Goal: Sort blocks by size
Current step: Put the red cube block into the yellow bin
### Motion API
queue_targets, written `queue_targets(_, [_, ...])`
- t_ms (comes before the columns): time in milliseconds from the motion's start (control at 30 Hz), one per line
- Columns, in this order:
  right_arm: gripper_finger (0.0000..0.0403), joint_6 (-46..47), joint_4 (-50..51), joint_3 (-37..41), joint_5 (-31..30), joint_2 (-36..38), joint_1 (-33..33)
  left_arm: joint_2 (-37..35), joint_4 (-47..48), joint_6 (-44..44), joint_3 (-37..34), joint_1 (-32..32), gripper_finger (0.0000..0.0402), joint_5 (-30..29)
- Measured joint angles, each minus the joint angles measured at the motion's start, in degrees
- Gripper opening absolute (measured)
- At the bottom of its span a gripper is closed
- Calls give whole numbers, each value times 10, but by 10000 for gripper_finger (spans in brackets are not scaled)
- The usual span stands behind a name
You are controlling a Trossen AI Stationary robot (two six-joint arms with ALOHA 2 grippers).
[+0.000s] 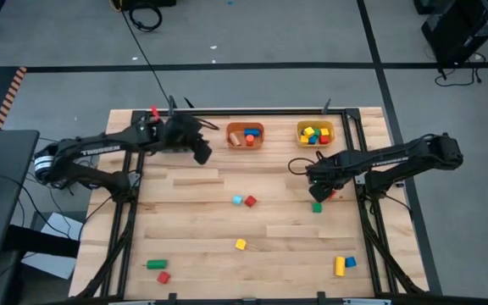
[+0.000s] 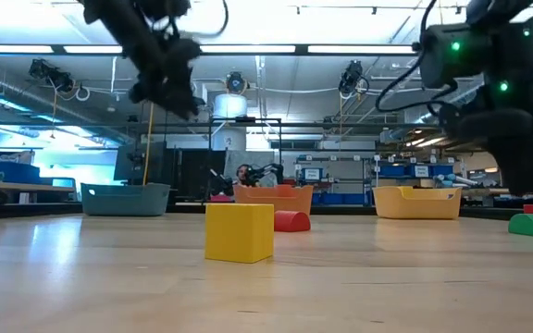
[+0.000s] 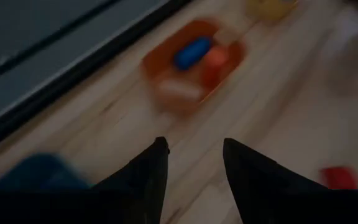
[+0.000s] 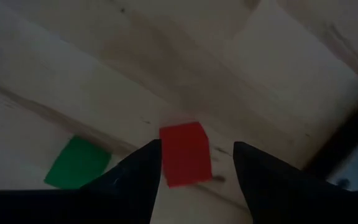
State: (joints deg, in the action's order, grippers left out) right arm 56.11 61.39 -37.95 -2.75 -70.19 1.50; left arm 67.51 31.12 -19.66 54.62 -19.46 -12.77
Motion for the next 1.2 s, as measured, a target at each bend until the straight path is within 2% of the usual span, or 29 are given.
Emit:
queue_targets(267, [211,-41,-22,37,9,2,0,-36,-90,0,2,80,163,-2])
queue_targets(567, [200,-124,-24,43,16,-1,0,-38,-121,0,3,155,163,-2])
queue_targets(967, [200,-189,-74,41,15,-1,0,-36,-125,15,3,189,163,-3])
queue_targets(1200, [197,-226,-16,30,16,0,3,-34,-129,28,3,203,163,-4])
